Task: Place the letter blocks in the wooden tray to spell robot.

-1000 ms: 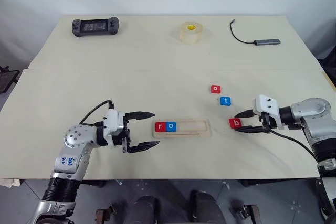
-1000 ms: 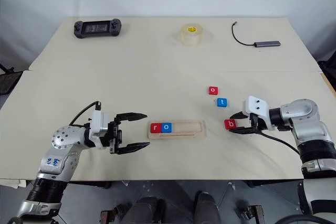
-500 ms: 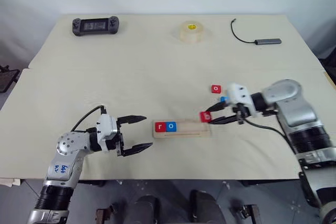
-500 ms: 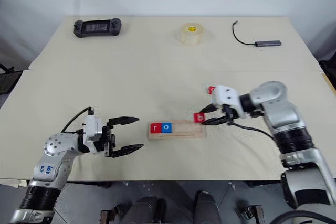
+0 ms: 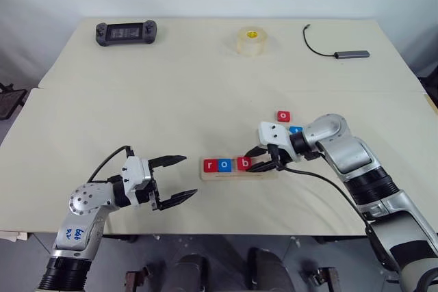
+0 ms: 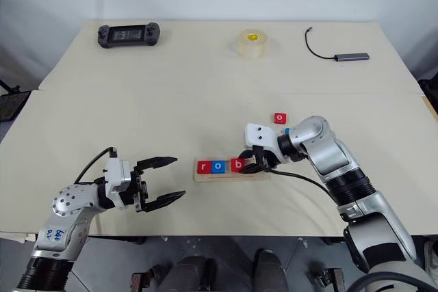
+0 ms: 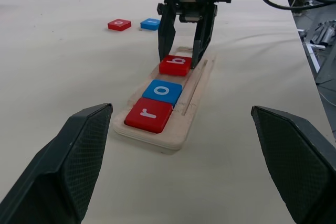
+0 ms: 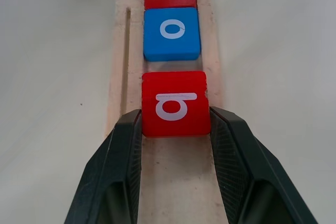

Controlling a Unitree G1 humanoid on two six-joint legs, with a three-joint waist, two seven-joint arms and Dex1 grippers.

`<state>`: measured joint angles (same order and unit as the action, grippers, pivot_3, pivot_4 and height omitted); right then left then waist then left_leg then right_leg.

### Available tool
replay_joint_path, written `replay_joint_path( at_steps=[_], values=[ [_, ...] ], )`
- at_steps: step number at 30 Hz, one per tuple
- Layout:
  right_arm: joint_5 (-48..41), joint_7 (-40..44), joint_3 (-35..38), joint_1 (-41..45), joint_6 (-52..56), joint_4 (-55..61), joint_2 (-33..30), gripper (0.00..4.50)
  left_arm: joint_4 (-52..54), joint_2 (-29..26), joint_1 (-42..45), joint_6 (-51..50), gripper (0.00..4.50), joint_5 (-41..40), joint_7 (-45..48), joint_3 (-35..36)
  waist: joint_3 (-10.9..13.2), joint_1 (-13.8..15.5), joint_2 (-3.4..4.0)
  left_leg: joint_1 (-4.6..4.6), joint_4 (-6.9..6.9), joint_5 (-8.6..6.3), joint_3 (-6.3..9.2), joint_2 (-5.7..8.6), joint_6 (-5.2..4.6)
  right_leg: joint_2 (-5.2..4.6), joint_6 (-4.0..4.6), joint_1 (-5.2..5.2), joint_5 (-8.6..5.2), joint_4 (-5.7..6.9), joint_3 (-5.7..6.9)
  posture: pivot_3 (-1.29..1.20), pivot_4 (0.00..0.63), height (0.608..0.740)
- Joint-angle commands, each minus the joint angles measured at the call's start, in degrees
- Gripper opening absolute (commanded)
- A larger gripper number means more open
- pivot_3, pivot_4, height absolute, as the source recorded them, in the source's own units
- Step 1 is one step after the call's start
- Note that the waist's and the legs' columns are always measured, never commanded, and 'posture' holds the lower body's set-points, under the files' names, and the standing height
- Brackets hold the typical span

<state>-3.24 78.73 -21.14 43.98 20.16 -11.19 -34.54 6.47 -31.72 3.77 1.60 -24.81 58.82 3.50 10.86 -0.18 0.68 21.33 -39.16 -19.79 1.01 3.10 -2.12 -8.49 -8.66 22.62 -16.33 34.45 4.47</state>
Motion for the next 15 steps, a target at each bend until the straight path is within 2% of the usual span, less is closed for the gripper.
replay_joint_path(
  at_steps=[1, 3, 11, 12, 15],
  values=[
    [0.0, -0.29, -0.25, 1.23, -0.32, 1.06, 0.97, 1.46, 2.53, -0.24, -0.61, 0.25, 4.5, -0.41, -0.77, 1.02, 0.0, -0.01, 0.0, 0.0, 0.0, 0.0, 0.0, 0.0, 0.0, 0.0, 0.0, 0.0, 0.0, 0.0, 0.0, 0.0, 0.15, 0.74],
    [0.19, -0.78, -0.29, 1.46, -0.26, 0.65, 1.53, 1.46, 2.72, -0.25, -0.61, 0.2, 4.5, -0.42, -1.07, 0.93, 0.0, -0.03, 0.0, 0.0, 0.0, 0.0, 0.0, 0.0, 0.0, 0.0, 0.0, 0.01, 0.0, 0.01, 0.0, 0.0, 0.15, 0.74],
    [-0.7, -1.48, 0.93, 0.59, 0.16, 2.76, 1.57, 4.31, 3.18, -0.37, -0.87, 0.12, 4.5, -0.61, -1.44, 0.83, 0.0, -0.01, 0.0, 0.0, 0.0, 0.0, 0.0, 0.01, 0.0, -0.01, 0.0, 0.01, 0.0, 0.01, -0.01, 0.0, 0.15, 0.74],
    [-1.07, -1.47, 1.53, 0.57, 0.37, 3.2, 1.17, 4.45, 3.21, -0.36, -0.85, 0.09, 4.5, -0.62, -1.45, 0.81, 0.0, -0.02, 0.0, 0.0, 0.0, 0.0, 0.0, 0.01, 0.0, 0.0, 0.0, 0.01, 0.0, 0.02, -0.01, 0.0, 0.15, 0.74],
    [-2.96, -0.78, 3.74, -0.11, 1.22, 5.1, -0.84, 4.45, 3.16, -0.35, -0.68, -0.08, 4.5, -0.64, -1.36, 0.71, 0.0, 0.1, 0.0, 0.0, 0.0, 0.0, 0.0, 0.01, 0.0, -0.01, 0.0, 0.01, 0.0, 0.02, -0.01, 0.0, 0.15, 0.74]
  ],
)
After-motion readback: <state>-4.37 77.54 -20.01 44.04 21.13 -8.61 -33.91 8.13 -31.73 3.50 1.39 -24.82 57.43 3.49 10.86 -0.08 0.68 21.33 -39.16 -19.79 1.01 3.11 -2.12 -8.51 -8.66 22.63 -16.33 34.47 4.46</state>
